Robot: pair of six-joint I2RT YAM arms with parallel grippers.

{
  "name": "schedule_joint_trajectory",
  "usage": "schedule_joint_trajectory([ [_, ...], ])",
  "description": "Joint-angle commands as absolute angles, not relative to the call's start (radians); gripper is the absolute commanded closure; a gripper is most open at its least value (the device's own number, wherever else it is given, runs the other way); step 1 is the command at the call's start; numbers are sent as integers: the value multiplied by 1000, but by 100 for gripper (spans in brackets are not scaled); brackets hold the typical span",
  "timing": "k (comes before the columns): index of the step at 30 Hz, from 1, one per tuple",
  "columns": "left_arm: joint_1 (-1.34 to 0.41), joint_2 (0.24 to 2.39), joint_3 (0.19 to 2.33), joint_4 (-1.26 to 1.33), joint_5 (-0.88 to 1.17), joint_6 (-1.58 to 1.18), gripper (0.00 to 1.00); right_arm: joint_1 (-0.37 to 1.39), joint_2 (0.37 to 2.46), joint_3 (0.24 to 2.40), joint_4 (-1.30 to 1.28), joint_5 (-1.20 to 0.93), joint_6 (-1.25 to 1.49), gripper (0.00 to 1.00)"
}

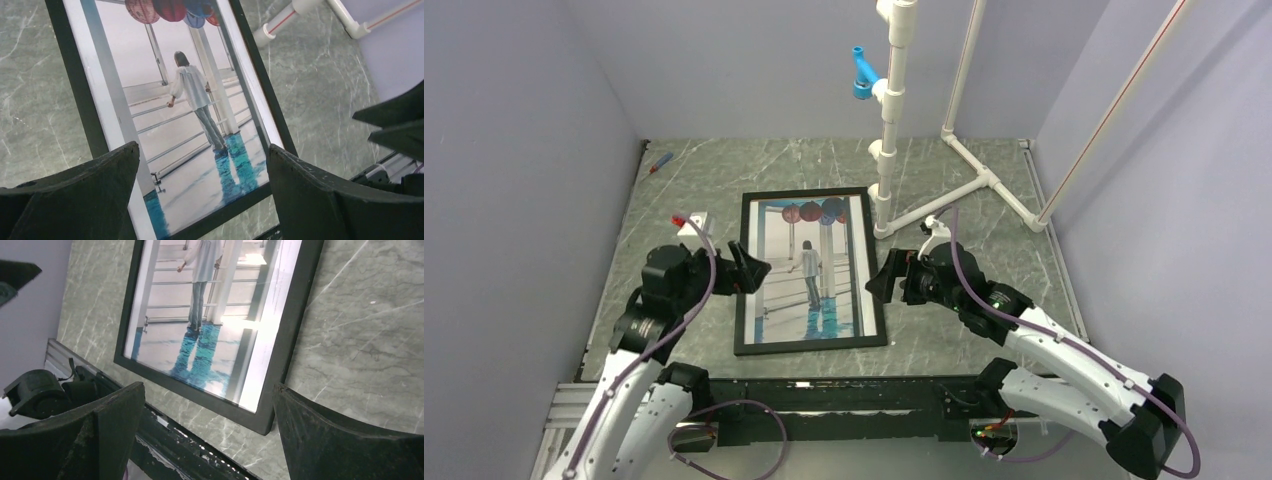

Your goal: Put the photo into the frame

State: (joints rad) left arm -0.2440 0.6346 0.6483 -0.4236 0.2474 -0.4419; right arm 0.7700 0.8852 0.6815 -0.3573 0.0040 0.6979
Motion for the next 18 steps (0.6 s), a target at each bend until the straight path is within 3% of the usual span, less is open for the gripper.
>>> schedule_joint_trajectory([
  [1, -247, 502, 569, -369, 315, -383, 1, 769, 830, 653, -330, 53, 704, 0],
  [14, -246, 339, 409, -201, 31, -338, 1, 733, 846, 675, -355, 291, 650, 0],
  [18, -247, 355, 316, -75, -78, -312, 1, 607, 751, 579, -235, 216, 566, 1],
])
